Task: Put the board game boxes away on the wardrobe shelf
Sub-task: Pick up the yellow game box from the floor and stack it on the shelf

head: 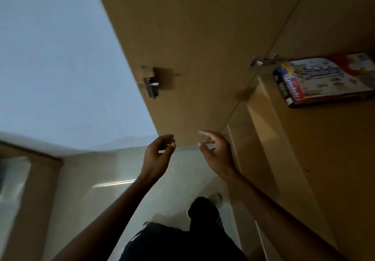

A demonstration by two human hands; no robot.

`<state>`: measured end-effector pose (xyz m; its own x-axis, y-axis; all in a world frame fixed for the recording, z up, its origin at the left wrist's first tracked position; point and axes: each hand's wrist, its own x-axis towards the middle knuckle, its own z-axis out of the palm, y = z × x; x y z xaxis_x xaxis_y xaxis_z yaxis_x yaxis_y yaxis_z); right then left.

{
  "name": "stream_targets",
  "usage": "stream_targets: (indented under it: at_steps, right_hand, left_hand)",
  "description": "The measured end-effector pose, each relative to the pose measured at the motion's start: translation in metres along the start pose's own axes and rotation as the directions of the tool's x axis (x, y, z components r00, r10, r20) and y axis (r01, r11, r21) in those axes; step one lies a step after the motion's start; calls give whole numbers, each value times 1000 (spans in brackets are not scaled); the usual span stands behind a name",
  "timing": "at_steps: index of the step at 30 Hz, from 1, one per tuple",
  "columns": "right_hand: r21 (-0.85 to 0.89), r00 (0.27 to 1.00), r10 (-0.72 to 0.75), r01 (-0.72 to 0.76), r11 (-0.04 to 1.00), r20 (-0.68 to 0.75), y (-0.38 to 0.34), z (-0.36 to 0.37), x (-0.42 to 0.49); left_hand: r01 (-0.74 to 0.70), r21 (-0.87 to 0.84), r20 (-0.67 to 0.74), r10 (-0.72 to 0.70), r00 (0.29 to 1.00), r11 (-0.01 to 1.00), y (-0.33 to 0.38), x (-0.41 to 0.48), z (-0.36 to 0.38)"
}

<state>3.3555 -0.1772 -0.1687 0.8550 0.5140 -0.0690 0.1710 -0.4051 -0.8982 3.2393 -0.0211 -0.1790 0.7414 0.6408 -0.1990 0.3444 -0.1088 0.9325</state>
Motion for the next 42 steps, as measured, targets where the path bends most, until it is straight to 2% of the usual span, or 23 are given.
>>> stream_targets:
  at_steps: [7,10,15,18,20,21,24,27,29,32,35,36,38,42]
  right_hand:
    - [53,964,-89,79,995,251,-63,150,-75]
    - [38,908,-140,137,990,395,-92,215,-114]
    - [22,741,-226,275,961,632,-146,315,-170]
    - [44,560,-261,371,928,787,-177,385,-210]
    - [69,475,-271,401,914,837,-191,421,-232]
    - [83,407,-270,422,903,873,-200,447,-251]
    - [135,230,-268,470,872,936,-220,514,-304]
    - [199,61,-262,495,846,963,-242,578,-366]
    - [229,-42,-242,503,833,969,-256,613,-405]
    - [280,-211,-196,521,806,958,-275,663,-475]
    - [380,-413,-157,537,753,897,-286,707,-558]
    - [418,-492,-131,537,733,861,-287,720,-593]
    - [489,-603,-94,536,688,792,-288,734,-648]
    - [572,-744,6,519,635,669,-279,751,-763]
  left_hand:
    - [56,-83,-252,-76,965,995,-69,-97,-160]
    - [87,-129,-372,-130,919,988,-101,-146,-224]
    - [107,-203,-612,-211,762,973,-149,-233,-313]
    - [99,-262,-773,-270,574,960,-177,-294,-361]
    - [103,-312,-817,-322,479,944,-192,-324,-379]
    - [97,-351,-841,-359,405,932,-204,-346,-391]
    - [75,-456,-859,-461,223,887,-234,-402,-424]
    - [55,-535,-840,-538,73,843,-263,-457,-457]
    - [60,-564,-825,-565,0,824,-277,-490,-476]
    - [38,-612,-786,-602,-138,790,-293,-548,-502]
    - [-33,-648,-715,-623,-317,761,-306,-613,-515]
    - [-84,-662,-663,-634,-398,745,-313,-640,-515]
    - [-158,-672,-574,-644,-507,724,-319,-679,-509]
    - [-281,-663,-377,-634,-675,694,-338,-761,-493]
